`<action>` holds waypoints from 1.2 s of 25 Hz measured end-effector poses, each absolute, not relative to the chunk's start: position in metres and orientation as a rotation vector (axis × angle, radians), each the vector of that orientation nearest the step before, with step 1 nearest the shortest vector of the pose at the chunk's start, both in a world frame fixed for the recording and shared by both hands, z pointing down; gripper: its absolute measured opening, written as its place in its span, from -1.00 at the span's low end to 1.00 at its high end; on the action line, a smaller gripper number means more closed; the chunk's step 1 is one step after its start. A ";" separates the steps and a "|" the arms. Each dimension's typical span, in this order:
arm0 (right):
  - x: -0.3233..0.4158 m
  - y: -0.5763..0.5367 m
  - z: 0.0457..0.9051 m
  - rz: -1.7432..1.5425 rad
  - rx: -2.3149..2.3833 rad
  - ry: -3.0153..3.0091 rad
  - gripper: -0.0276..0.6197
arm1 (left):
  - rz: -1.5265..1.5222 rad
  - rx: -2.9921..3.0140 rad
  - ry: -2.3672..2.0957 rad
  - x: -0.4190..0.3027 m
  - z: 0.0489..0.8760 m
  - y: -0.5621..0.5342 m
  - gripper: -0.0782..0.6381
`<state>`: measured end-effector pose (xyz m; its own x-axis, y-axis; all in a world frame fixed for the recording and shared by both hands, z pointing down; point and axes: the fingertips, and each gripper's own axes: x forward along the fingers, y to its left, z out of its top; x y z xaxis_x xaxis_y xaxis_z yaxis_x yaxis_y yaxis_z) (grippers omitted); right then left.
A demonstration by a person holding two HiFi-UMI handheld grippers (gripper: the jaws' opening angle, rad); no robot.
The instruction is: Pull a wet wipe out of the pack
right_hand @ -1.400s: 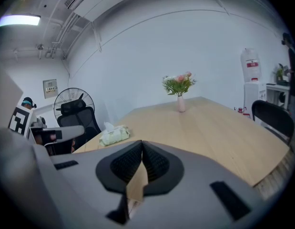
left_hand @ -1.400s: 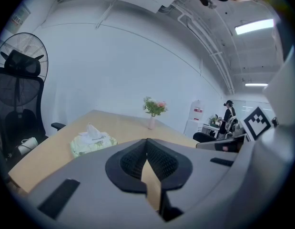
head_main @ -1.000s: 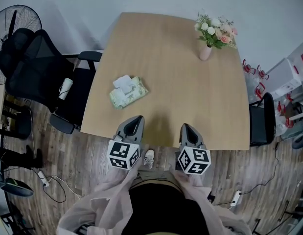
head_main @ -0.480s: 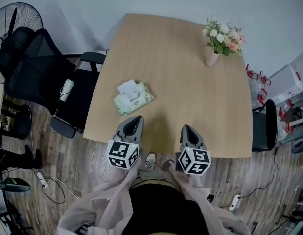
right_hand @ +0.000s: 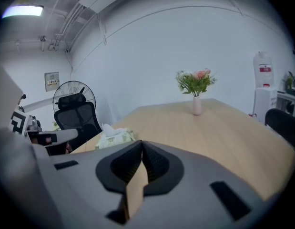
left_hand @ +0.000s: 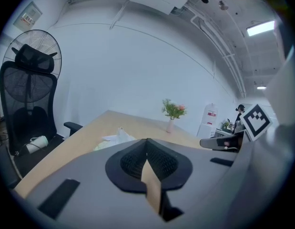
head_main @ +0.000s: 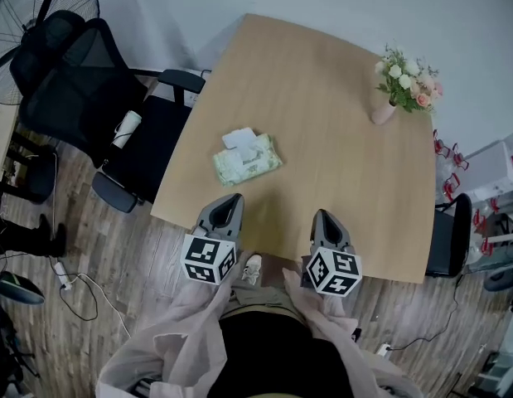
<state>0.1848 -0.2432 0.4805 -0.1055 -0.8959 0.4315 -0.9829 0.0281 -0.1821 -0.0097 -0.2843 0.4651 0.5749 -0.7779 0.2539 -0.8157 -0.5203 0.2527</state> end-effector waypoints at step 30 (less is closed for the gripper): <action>0.079 -0.328 0.483 0.612 1.621 -2.331 -0.88 | 0.182 2.325 -1.485 -0.083 0.481 -0.323 -0.75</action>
<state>0.0790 -0.3277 0.4829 -0.3579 -0.8339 0.4201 -0.9327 0.2984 -0.2023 -0.0831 -0.3234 0.4806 0.4348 -0.8476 0.3043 -0.8959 -0.3731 0.2411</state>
